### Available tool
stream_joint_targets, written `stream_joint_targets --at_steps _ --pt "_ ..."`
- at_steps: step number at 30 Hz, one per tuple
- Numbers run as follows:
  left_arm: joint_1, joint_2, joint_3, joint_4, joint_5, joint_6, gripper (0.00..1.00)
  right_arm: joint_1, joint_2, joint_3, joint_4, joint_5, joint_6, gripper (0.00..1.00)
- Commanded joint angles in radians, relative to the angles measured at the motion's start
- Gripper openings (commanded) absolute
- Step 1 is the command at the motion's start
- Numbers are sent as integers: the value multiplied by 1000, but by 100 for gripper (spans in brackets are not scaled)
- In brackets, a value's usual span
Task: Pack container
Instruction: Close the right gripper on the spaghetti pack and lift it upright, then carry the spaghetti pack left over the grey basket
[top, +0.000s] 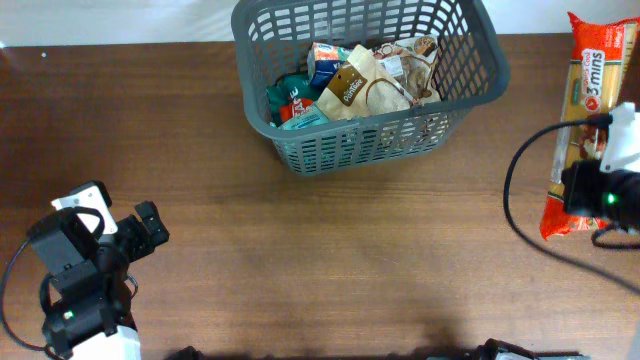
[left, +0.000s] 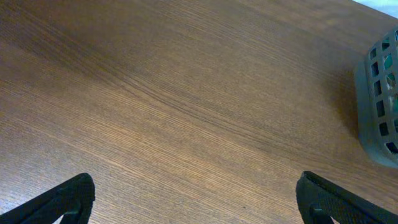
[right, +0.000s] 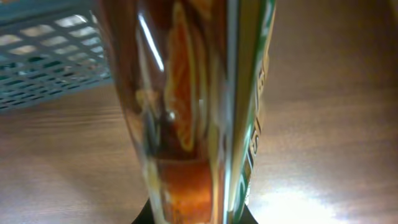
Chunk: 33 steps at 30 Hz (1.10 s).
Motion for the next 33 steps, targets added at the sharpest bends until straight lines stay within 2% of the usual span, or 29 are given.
stream_joint_targets --at_steps 1,11,16,21,23,27,33 --pt "-5 0 -4 3 26 15 99 25 -107 31 41 -50 -26 4" --pt "-5 0 -4 2 26 15 99 82 -284 76 76 -53 -25 4" --pt "-18 0 -4 3 26 16 99 82 -311 75 118 -53 -6 4" --pt "-44 0 -4 3 26 16 99 82 -243 75 121 -222 16 4" --pt "-44 0 -4 3 26 16 99 82 -148 75 124 -354 -4 4" --pt "-44 0 -4 3 26 16 99 82 -38 76 136 -389 -53 4" --pt "-44 0 -4 3 26 16 99 85 72 112 265 -383 -78 4"
